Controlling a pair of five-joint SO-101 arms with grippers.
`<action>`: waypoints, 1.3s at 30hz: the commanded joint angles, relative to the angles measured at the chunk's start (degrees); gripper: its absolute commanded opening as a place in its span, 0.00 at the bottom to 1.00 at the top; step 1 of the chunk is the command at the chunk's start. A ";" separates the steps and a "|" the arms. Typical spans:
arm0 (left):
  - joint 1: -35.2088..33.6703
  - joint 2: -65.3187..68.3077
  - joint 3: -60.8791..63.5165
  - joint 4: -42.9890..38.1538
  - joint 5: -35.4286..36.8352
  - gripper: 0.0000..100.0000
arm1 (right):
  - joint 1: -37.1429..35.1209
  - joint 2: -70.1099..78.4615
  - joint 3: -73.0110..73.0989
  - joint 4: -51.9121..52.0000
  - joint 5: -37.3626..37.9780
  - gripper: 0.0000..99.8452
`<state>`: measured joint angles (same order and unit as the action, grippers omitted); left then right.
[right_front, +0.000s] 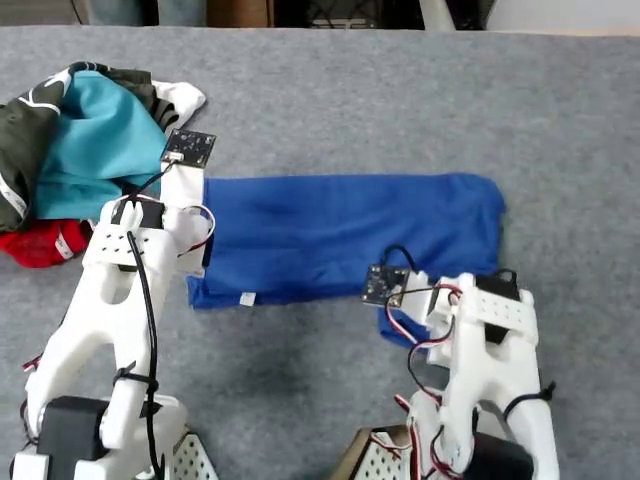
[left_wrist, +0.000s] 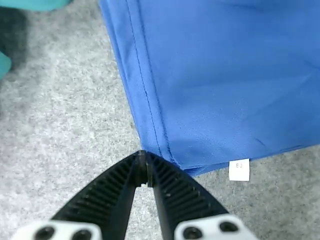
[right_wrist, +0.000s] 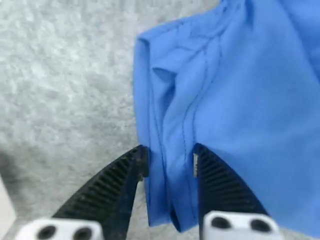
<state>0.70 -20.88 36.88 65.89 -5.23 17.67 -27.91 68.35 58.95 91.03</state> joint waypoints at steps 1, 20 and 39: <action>-0.13 -2.11 -0.13 0.26 -0.44 0.03 | -0.79 3.65 -0.22 -1.05 0.53 0.17; 0.13 -2.11 -0.75 -1.49 -0.53 0.03 | 0.70 6.55 -20.35 6.15 -2.99 0.01; 0.13 -2.11 0.75 -4.66 -0.53 0.03 | -11.96 61.67 -97.63 34.11 -7.21 0.02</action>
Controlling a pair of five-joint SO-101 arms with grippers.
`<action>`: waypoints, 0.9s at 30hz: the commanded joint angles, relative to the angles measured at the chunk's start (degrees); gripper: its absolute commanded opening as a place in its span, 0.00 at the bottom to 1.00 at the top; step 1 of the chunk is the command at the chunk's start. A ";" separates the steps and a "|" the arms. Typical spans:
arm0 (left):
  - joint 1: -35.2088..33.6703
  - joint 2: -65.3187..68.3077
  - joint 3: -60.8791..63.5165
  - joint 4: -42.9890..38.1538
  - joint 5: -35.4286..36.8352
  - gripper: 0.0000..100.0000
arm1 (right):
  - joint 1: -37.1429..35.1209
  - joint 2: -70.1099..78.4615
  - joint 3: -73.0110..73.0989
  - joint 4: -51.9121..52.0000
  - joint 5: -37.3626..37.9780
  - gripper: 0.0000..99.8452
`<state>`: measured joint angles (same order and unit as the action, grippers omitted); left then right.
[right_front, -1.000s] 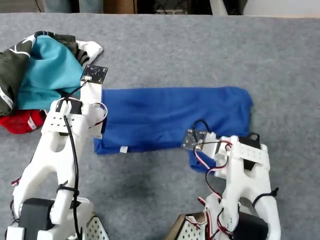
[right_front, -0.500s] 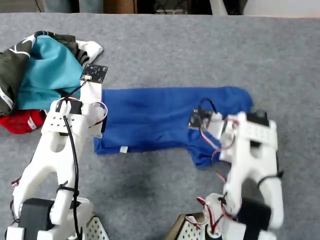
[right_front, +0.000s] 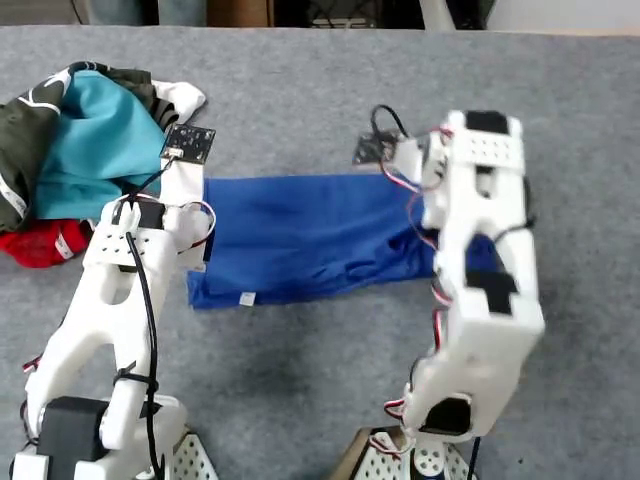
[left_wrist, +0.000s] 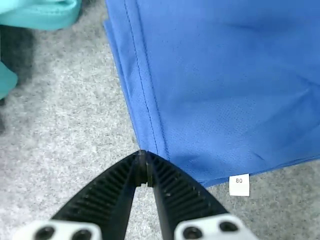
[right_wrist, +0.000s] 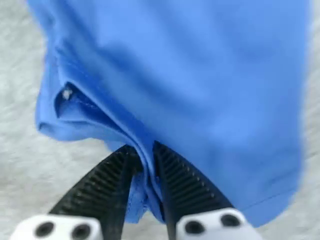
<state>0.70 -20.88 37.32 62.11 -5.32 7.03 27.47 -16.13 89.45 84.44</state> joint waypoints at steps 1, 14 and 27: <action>0.13 -2.11 0.75 -0.97 -0.53 0.03 | -1.41 9.27 -17.01 5.36 -0.70 0.02; 0.75 -2.64 4.00 -1.32 -3.52 0.03 | 0.53 22.81 -50.33 11.52 -29.63 0.16; -7.52 -2.20 2.77 1.32 10.11 0.24 | 17.67 13.93 -51.21 11.78 -45.10 0.01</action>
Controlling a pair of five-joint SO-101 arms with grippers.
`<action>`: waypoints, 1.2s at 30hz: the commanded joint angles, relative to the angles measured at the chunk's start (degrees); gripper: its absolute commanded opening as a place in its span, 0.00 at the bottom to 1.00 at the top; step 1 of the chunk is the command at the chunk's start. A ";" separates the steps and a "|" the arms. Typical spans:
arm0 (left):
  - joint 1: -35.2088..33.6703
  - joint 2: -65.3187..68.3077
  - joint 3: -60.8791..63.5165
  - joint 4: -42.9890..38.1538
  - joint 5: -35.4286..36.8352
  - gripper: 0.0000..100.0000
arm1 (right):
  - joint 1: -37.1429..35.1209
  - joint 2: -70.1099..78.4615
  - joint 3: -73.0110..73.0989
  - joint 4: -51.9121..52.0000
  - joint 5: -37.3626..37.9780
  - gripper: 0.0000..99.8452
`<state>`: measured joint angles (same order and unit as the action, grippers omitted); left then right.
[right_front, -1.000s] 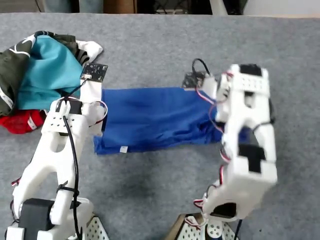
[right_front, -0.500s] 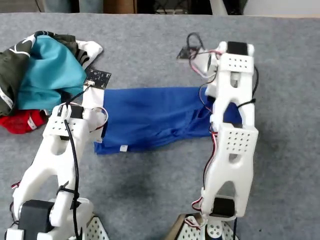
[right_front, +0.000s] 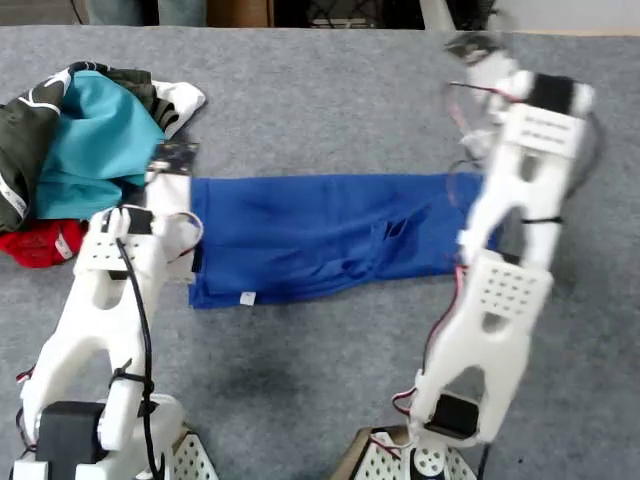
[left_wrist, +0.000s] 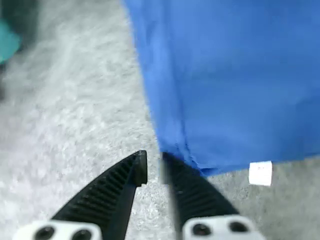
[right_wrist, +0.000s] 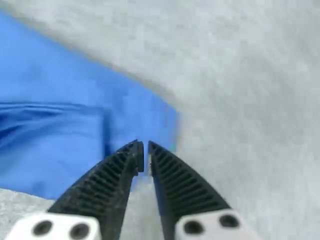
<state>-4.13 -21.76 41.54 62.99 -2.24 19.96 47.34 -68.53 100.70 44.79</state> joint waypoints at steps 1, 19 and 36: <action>-3.56 -1.23 -1.63 0.26 9.05 0.25 | 6.42 -6.73 3.03 0.53 -7.65 0.01; -5.85 36.13 -27.74 2.20 8.18 0.25 | 12.75 -8.40 14.37 0.26 -8.35 0.01; -3.03 37.27 -36.88 13.19 6.95 0.21 | 12.75 -8.04 14.73 0.00 -7.91 0.01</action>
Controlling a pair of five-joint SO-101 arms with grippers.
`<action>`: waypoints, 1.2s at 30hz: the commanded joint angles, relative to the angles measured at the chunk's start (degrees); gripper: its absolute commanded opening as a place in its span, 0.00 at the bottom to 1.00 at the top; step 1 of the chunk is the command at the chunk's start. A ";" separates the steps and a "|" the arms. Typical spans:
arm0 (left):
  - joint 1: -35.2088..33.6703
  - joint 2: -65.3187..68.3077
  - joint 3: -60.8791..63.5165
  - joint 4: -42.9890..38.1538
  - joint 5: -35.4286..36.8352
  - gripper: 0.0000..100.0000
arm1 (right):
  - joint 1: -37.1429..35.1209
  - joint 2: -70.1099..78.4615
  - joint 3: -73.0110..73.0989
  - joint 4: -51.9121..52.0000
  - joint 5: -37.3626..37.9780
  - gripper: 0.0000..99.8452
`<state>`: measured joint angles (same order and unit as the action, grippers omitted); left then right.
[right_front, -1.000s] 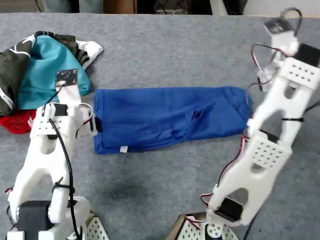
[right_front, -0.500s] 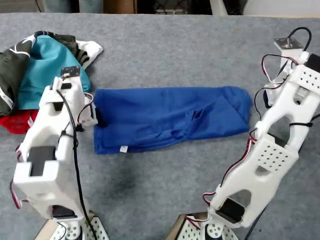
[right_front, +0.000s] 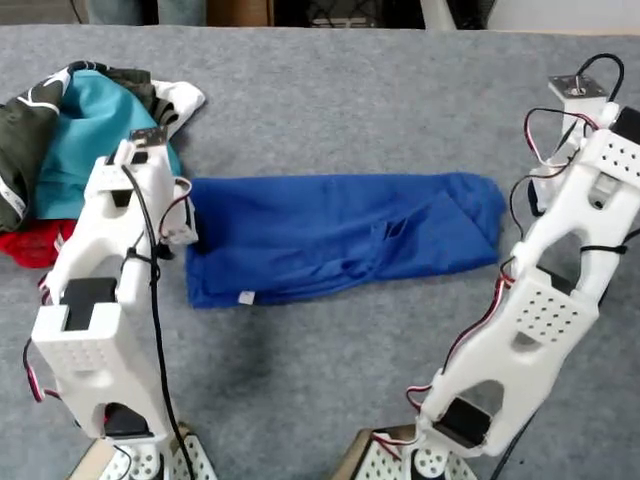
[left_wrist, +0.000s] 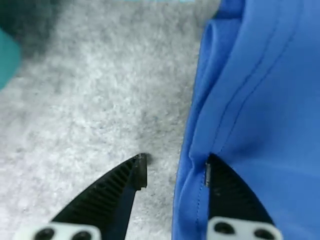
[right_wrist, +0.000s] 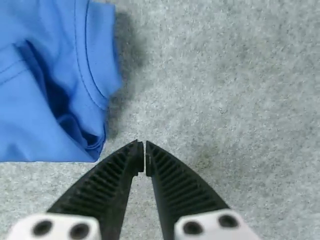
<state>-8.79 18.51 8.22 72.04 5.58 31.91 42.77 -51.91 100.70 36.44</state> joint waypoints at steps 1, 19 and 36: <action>2.68 -4.31 -4.79 5.45 -0.88 0.21 | 0.79 -3.38 -1.54 -0.62 0.53 0.01; 3.38 10.55 -8.13 3.69 5.27 0.21 | 0.79 -3.56 -2.15 -1.14 0.53 0.01; 7.25 9.14 -12.53 5.63 5.27 0.03 | -1.23 -3.56 -13.23 -8.00 -13.80 0.01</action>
<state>-0.18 28.88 -1.80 77.32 10.42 31.74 42.77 -59.38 93.67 26.51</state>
